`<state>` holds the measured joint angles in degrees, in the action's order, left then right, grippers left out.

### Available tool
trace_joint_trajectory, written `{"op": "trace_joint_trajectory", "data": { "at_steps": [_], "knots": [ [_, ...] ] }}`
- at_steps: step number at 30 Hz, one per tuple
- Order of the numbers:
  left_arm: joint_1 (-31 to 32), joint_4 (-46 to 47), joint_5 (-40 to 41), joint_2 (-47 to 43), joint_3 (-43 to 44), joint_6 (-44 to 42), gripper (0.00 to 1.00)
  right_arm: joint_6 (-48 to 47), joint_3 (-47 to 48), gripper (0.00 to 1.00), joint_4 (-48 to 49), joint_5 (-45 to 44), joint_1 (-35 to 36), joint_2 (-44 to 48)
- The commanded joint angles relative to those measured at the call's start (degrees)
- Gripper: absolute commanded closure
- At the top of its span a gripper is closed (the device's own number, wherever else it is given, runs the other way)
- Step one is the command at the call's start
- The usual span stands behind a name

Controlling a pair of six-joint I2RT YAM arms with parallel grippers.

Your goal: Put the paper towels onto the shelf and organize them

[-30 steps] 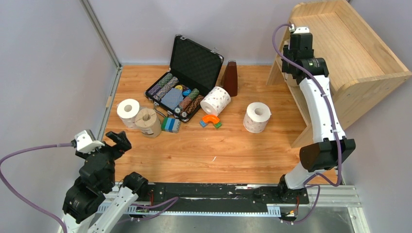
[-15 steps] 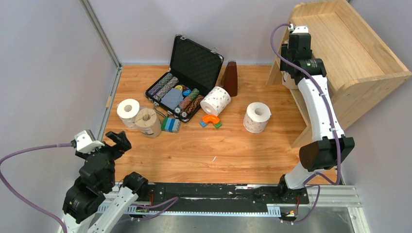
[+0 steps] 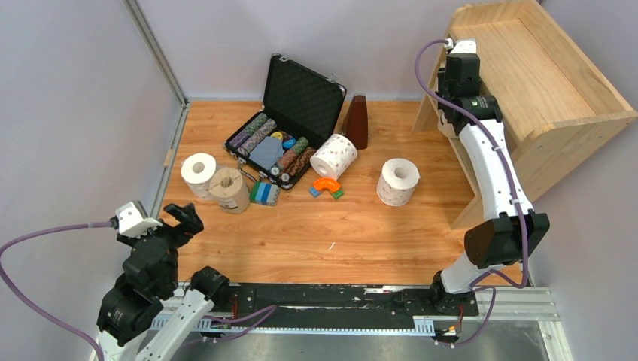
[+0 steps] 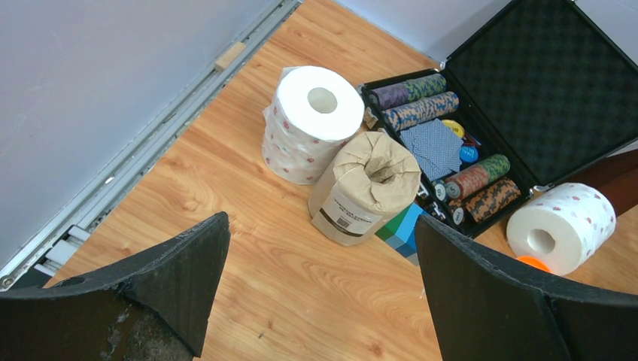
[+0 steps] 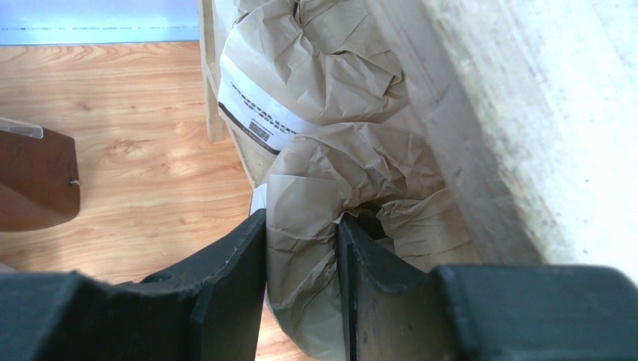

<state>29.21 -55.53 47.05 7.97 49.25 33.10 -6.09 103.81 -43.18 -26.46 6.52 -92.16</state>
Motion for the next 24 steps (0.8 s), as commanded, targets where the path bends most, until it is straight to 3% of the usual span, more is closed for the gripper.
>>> {"op": "trace_joint_trajectory", "data": {
  "at_steps": [1,16,24],
  "knots": [
    [-0.2,1.3,0.4,0.5,0.8,0.3,0.0,-2.4,-0.7,0.62,4.3,-4.3,-0.6,2.7],
    [-0.2,1.6,-0.1,0.4,0.7,0.0,0.0,-5.4,-2.2,0.61,8.0,-8.5,-0.6,2.1],
    [-0.2,1.6,-0.2,0.5,0.6,0.0,0.0,-6.1,-2.9,0.4,8.1,-4.2,1.4,5.4]
  ]
}}
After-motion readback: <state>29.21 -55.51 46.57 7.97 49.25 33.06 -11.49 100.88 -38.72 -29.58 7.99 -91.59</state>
